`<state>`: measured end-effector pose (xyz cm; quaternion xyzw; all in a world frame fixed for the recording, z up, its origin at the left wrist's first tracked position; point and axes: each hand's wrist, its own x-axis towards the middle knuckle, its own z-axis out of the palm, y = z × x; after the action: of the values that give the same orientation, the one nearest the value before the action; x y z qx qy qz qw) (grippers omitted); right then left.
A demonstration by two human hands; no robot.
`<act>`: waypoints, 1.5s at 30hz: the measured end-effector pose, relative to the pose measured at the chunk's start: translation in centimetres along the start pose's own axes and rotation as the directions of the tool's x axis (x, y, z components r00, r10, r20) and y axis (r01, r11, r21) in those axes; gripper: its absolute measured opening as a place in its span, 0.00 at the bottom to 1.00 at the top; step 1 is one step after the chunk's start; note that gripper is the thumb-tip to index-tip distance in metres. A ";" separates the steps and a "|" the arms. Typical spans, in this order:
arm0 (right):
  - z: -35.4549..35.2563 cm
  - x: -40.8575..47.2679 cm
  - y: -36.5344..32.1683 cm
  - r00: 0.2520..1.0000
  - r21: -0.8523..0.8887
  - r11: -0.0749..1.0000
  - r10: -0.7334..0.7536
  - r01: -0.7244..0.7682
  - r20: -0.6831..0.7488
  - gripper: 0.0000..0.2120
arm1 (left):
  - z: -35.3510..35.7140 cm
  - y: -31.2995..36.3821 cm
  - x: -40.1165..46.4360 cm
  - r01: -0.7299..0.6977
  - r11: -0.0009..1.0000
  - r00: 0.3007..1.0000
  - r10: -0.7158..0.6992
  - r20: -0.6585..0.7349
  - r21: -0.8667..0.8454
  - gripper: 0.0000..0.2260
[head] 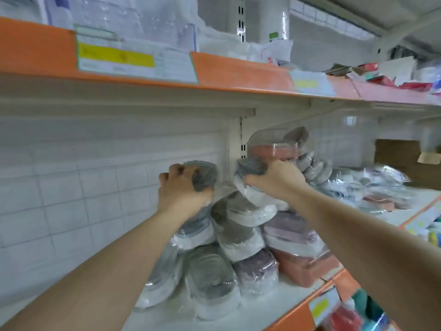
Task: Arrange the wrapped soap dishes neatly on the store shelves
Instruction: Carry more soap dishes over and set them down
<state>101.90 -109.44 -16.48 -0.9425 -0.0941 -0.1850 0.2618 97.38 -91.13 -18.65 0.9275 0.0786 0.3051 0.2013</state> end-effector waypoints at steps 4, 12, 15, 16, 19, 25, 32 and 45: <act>3.2 4.8 1.1 0.995 0.086 0.994 -0.079 0.073 0.068 0.30 | 4.4 0.8 3.2 0.152 0.983 0.973 -0.130 0.191 -0.105 0.40; 6.4 7.9 3.5 0.967 -0.169 0.964 -0.175 0.207 0.185 0.24 | 6.5 1.2 5.2 0.024 0.994 0.941 -0.058 0.333 0.105 0.30; 5.5 7.4 3.2 0.966 -0.244 0.949 -0.152 0.202 0.209 0.25 | 5.5 2.1 4.3 -0.014 0.988 0.952 -0.034 0.304 0.154 0.33; 5.1 6.8 3.3 0.968 -0.266 0.942 -0.156 0.205 0.194 0.26 | 4.9 2.3 3.9 -0.020 0.988 0.958 -0.025 0.287 0.154 0.33; 3.7 4.6 2.8 0.970 -0.267 0.940 -0.170 0.212 0.171 0.27 | 2.2 2.5 2.2 -0.016 0.990 0.969 -0.019 0.247 0.140 0.31; 0.5 -3.0 -2.0 0.956 -0.241 0.935 -0.211 0.258 0.204 0.26 | -6.3 1.1 -5.2 -0.062 0.982 0.980 0.026 0.197 0.177 0.29; -0.8 -18.9 -15.4 0.859 -0.038 0.885 -0.440 0.465 0.264 0.27 | -22.5 -5.1 -20.0 0.028 0.965 0.998 -0.043 0.054 0.260 0.28; -10.8 -41.7 -40.9 0.453 0.256 0.451 -0.890 0.855 0.053 0.17 | -51.0 -12.6 -41.1 0.374 0.831 0.908 -0.236 -0.347 0.413 0.21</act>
<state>49.37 -83.90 -5.72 -0.7413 -0.6066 -0.1976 0.2087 33.67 -74.16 -8.54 0.8703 0.3263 0.3688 0.0036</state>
